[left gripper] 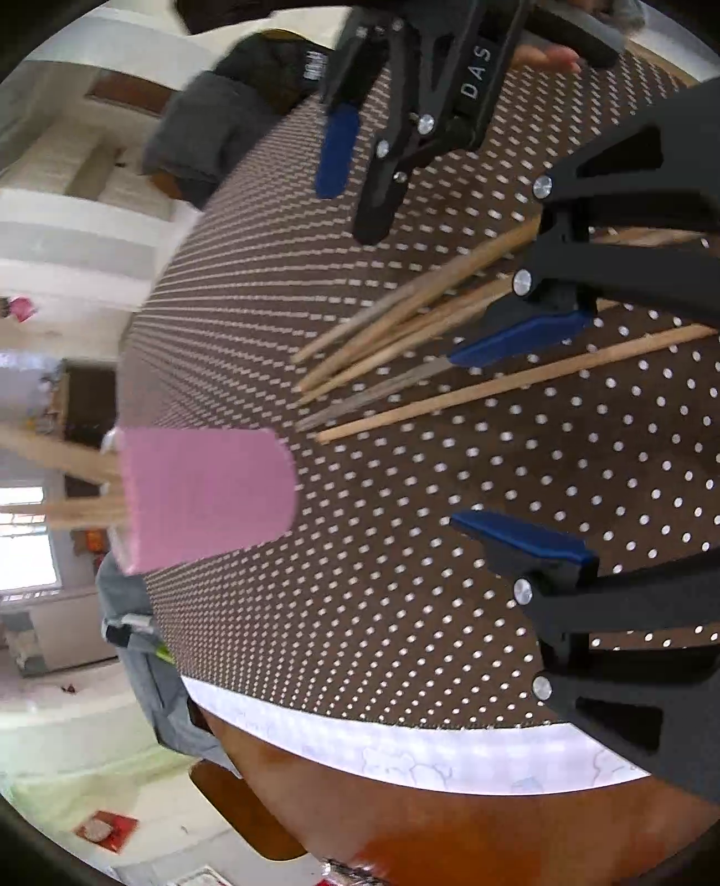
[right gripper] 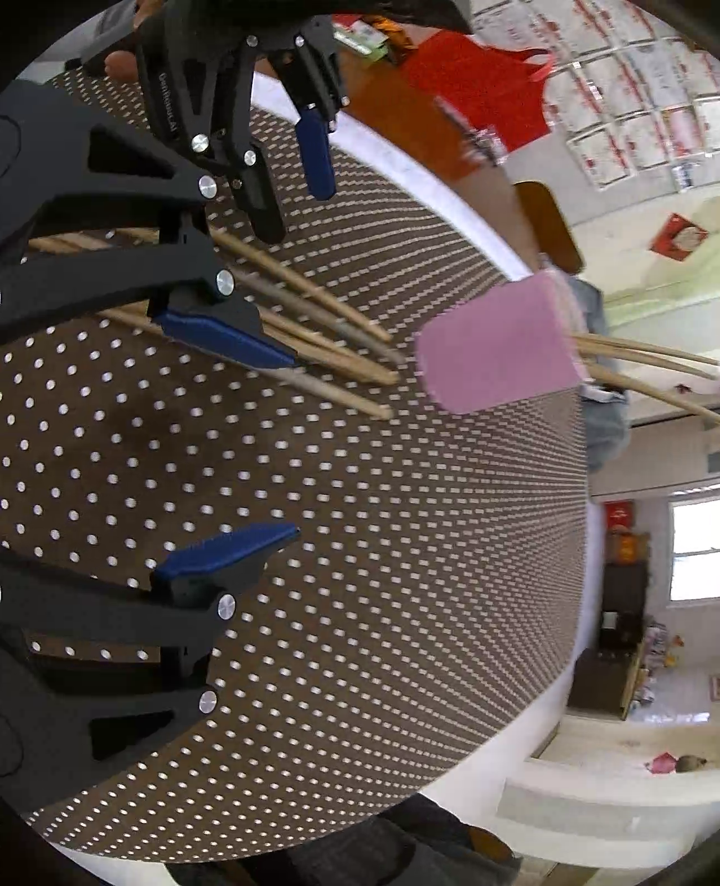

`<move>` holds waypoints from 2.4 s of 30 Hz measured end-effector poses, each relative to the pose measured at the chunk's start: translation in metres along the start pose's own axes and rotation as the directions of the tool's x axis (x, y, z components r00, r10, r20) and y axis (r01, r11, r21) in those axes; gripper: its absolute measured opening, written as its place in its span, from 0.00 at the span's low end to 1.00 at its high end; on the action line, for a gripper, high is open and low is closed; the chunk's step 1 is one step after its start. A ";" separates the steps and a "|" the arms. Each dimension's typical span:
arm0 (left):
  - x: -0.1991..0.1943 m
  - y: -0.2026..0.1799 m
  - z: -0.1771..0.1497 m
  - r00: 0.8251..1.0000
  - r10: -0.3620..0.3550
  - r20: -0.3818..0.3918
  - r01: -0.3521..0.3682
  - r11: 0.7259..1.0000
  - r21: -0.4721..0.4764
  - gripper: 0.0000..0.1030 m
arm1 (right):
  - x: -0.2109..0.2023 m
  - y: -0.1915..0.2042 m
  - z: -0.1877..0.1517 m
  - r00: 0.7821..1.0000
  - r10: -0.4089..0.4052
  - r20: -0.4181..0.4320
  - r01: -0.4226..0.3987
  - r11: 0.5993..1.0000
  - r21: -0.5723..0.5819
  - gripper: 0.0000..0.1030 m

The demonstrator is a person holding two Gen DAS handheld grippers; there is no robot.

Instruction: Organize utensils

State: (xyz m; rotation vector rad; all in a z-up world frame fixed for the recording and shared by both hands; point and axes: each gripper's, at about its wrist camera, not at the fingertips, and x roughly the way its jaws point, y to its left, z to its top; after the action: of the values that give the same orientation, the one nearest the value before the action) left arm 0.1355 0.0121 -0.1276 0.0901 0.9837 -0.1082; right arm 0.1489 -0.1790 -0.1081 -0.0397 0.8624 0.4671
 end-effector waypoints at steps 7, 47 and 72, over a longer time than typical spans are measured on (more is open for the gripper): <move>0.011 -0.001 -0.008 0.998 0.027 -0.055 -0.026 0.999 0.019 0.52 | 0.013 0.014 -0.005 0.999 -0.014 -0.040 0.012 0.999 -0.048 0.56; 0.040 0.010 0.044 0.979 -0.023 -0.201 0.018 1.000 -0.023 0.22 | 0.051 -0.021 0.034 0.938 0.122 -0.324 -0.145 0.988 -0.050 0.06; -0.057 -0.014 0.051 0.970 -0.081 0.230 0.088 0.996 -0.018 0.06 | -0.013 -0.029 0.038 0.966 0.250 -0.063 -0.251 0.968 -0.009 0.06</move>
State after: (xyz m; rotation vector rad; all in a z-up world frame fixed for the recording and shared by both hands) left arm 0.1442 -0.0053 -0.0526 0.0093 0.7577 -0.1793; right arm 0.1809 -0.2018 -0.0778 0.0408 0.9288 0.7135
